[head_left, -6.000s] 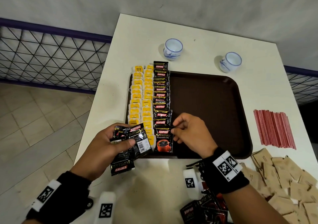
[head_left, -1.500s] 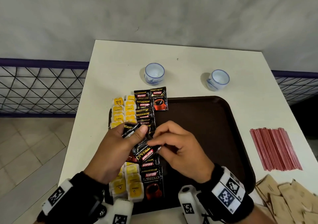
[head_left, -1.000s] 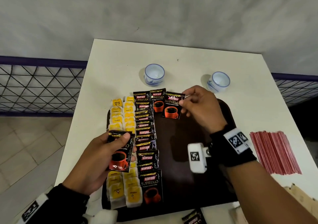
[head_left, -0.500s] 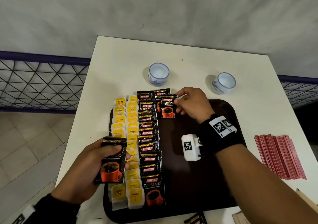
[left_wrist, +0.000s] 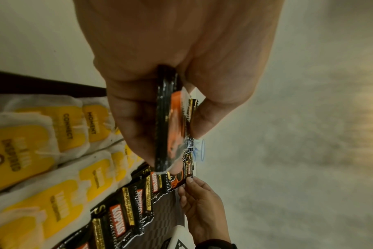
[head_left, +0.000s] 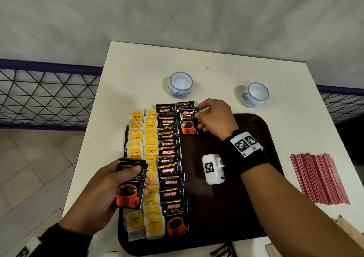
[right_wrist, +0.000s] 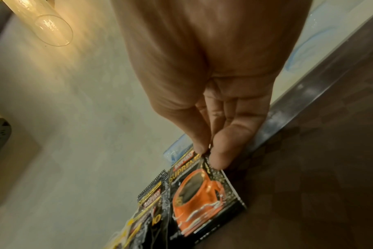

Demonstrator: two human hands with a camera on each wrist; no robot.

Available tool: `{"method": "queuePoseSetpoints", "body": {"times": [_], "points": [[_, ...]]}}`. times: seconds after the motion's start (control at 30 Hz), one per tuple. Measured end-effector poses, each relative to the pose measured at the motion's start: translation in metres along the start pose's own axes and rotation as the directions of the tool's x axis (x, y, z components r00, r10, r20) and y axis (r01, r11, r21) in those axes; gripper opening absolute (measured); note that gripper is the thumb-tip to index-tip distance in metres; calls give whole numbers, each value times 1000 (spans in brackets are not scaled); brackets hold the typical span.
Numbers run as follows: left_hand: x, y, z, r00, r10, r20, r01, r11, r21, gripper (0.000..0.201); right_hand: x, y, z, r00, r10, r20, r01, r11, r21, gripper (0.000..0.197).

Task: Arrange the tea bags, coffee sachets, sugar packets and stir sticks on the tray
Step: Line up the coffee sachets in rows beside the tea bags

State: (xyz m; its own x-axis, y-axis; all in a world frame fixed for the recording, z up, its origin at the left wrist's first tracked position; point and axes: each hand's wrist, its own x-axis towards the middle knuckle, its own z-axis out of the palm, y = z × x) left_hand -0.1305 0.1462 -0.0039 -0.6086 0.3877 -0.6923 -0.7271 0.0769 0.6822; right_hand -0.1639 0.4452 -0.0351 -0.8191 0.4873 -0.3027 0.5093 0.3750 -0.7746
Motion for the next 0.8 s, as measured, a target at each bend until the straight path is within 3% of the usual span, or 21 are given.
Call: {"method": "queuePoseSetpoints", "body": {"times": [0.37,0.53,0.8], "points": [[3,-5,-1,1000,10,-3,-10,1000,1,25,-2,-3,4,1000,-10,-15,10,1000,-21,10],[6,-6,-4,1000,19,18,-19,1000,-8,29,-4,-4,3,1000,-9,-6,9,1000,-6,13],[9,-4,-8,987,14,162,7,992,-129,46,-13,-3,-5,997,-34,-76,32,999,-22,20]]}}
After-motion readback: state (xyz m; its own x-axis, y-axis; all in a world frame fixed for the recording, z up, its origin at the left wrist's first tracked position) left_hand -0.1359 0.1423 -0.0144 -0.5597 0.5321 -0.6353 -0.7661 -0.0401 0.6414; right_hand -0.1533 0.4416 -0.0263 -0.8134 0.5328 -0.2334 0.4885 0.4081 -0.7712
